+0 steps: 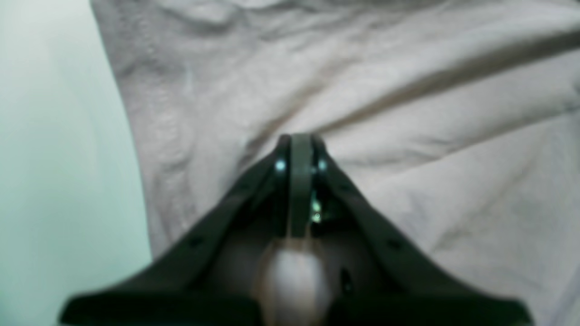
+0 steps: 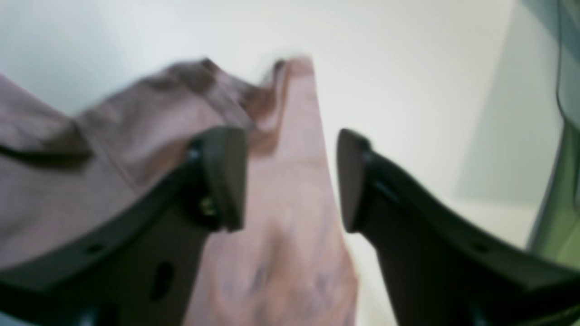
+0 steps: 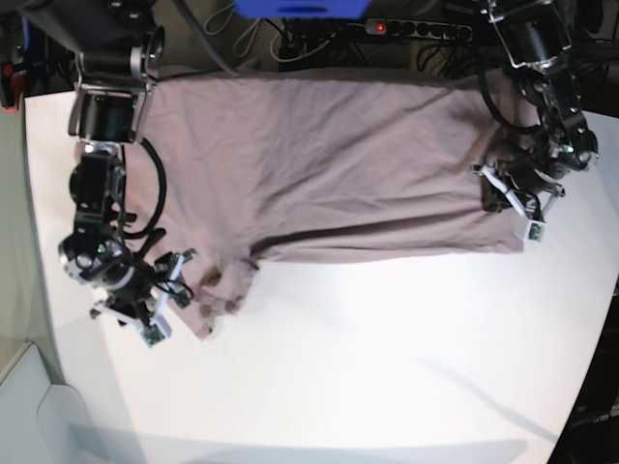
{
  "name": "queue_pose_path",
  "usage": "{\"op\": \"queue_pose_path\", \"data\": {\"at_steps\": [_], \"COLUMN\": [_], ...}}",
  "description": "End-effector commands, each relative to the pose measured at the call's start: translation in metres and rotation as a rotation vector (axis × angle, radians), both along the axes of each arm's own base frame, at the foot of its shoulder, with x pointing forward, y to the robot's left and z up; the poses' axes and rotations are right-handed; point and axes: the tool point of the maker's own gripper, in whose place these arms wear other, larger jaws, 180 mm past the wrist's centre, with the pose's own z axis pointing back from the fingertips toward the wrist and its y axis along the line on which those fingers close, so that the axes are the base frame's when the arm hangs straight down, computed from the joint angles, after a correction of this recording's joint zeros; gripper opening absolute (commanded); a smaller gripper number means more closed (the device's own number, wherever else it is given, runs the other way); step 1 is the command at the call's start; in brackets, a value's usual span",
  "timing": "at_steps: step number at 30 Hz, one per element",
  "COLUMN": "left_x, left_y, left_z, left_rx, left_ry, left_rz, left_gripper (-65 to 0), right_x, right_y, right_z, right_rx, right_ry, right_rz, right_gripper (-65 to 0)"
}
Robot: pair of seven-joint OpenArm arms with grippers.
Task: Layout the t-shirt on the table in an organized manner, then fold the t-shirt properly
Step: 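Drag the shirt's sleeve corner outward with the right gripper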
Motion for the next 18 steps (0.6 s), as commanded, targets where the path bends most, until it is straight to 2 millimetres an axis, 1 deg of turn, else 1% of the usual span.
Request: {"op": "queue_pose_path", "data": {"at_steps": [1,3,4,6,7,11,13,15,16,18], "left_x": [0.004,0.006,0.010,0.016,0.017,0.030,0.035,0.041,0.045,0.055], "left_y": [0.008,0.008,0.007,0.008,0.007,0.008,0.007,0.007,0.011,0.010], "left_z": [0.005,0.005,0.009,0.013,0.014,0.024,0.023,0.020,0.019,0.014], "left_rx": [0.030,0.030,0.030,0.031,0.031,0.033,0.024,0.002,-0.004,-0.037], "left_ry": [0.001,-0.002,-0.014,-0.025,-0.028,-0.058,-0.059,-0.053,-0.047,-0.034], "left_rz": [0.007,0.007,0.004,0.004,0.002,0.003,0.005,0.014,0.020,0.032], "left_gripper": [-64.1,-64.1,-64.1,-64.1,-64.1,-64.1,-64.1,-64.1,-64.1,-64.1], "right_x": [0.003,-0.010,-0.014,-0.021,-0.025,-0.033,-0.028,-0.021,-0.018,-0.012], "right_y": [-0.008,-0.018,-0.021,-0.025,-0.030,-0.035,-0.041,-0.040,-0.039,-0.047], "right_z": [0.008,-0.009,-0.017,-0.030,-0.035,-0.058,-0.060,-0.063,-0.066,-0.068], "right_rx": [0.014,0.024,0.028,0.032,0.024,0.038,0.046,0.075,0.090,0.104], "right_ry": [-0.034,0.010,0.030,0.068,0.085,0.157,0.152,0.148,0.152,0.158], "right_rz": [-0.024,-0.054,-0.063,-0.071,-0.075,-0.085,-0.089,-0.090,-0.091,-0.102], "right_gripper": [-46.8,-58.0,-64.0,-65.0,-65.0,-65.0,-65.0,-65.0,-65.0,-65.0]}}
